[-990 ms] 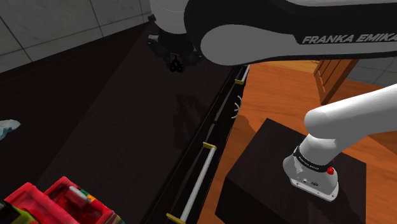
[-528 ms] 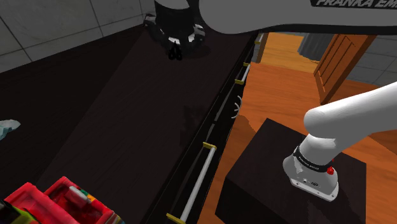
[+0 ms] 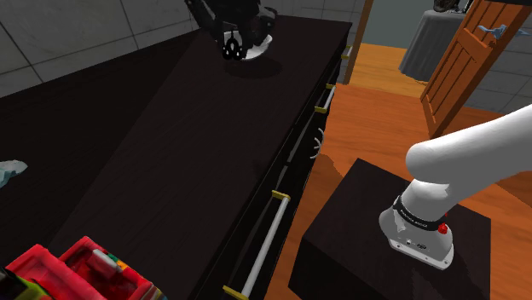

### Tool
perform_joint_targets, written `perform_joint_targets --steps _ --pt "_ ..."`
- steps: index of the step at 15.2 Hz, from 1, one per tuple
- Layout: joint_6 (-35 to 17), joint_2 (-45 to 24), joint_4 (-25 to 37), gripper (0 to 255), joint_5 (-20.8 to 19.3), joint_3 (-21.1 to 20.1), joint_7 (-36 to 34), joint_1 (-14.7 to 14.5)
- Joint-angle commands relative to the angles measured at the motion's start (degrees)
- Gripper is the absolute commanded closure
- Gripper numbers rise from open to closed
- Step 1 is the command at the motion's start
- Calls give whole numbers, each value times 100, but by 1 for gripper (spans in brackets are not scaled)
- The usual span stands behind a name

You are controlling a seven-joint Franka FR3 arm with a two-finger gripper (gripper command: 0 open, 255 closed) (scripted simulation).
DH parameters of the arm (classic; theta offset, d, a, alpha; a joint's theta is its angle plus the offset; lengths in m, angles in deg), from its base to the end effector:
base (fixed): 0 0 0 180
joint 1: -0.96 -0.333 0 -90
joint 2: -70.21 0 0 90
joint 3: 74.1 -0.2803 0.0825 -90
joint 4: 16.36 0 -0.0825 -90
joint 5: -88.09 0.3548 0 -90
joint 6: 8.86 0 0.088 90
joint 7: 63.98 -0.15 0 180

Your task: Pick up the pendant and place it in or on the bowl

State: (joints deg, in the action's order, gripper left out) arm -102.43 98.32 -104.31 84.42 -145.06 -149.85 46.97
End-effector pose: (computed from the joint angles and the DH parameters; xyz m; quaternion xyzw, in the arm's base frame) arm 0.3982 0.3132 0.6269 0.8297 -0.4774 0.2861 0.0436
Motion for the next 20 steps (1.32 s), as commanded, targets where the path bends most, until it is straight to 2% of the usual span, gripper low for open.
perform_joint_targets --steps 1,8,11,14,17,18,20 --pt "170 -53 239 255 -30 -76 39 115" --pt "-319 -452 67 255 -294 70 481 469" --pt "-536 -708 73 255 -462 -18 667 781" --pt "-714 -1028 156 255 -689 -277 812 1221" --pt "-847 -1405 320 255 -980 -834 919 1910" --pt "-881 -1535 393 255 -1087 -1138 950 2250" --pt "-959 -1674 561 255 -1164 -1936 1091 3208"
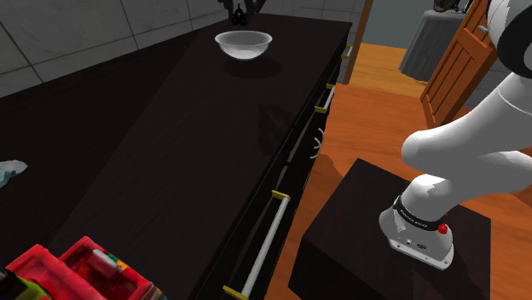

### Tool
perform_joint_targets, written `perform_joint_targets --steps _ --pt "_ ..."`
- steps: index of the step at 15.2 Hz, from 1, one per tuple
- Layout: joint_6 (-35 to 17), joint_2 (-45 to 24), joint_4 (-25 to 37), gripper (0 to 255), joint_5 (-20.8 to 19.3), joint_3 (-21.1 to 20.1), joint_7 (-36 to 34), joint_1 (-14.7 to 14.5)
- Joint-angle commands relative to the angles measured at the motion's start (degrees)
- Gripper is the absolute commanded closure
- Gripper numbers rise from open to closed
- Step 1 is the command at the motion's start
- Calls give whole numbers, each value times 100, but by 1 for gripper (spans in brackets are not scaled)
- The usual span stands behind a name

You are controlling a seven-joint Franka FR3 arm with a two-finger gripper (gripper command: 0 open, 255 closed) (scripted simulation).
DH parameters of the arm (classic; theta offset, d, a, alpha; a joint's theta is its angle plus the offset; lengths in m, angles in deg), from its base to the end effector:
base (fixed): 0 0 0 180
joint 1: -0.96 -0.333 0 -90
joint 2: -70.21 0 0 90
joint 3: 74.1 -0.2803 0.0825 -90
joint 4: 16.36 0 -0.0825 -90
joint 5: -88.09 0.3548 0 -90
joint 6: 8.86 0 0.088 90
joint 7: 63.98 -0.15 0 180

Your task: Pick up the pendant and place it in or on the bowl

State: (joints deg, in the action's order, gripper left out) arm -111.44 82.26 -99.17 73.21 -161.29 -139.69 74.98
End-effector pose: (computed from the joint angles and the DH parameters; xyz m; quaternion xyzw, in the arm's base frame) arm 0.5324 0.1565 0.6383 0.8301 -0.4769 0.2858 0.0434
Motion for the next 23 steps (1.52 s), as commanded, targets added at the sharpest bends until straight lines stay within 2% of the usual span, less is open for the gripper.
perform_joint_targets --steps 1,2,3,9,10,16,23 --pt "-123 14 137 255 100 -647 245 941" --pt "-171 58 240 255 189 -1025 382 1479" --pt "-235 230 349 255 444 -1199 605 1921" --pt "-328 1147 1306 255 1754 -2160 1726 4323" --pt "-277 1383 1646 255 2059 -2382 1959 4898" --pt "-858 1172 798 255 1790 -2179 1766 4364" --pt "-1464 1025 -11 255 1576 -2002 1559 3921"
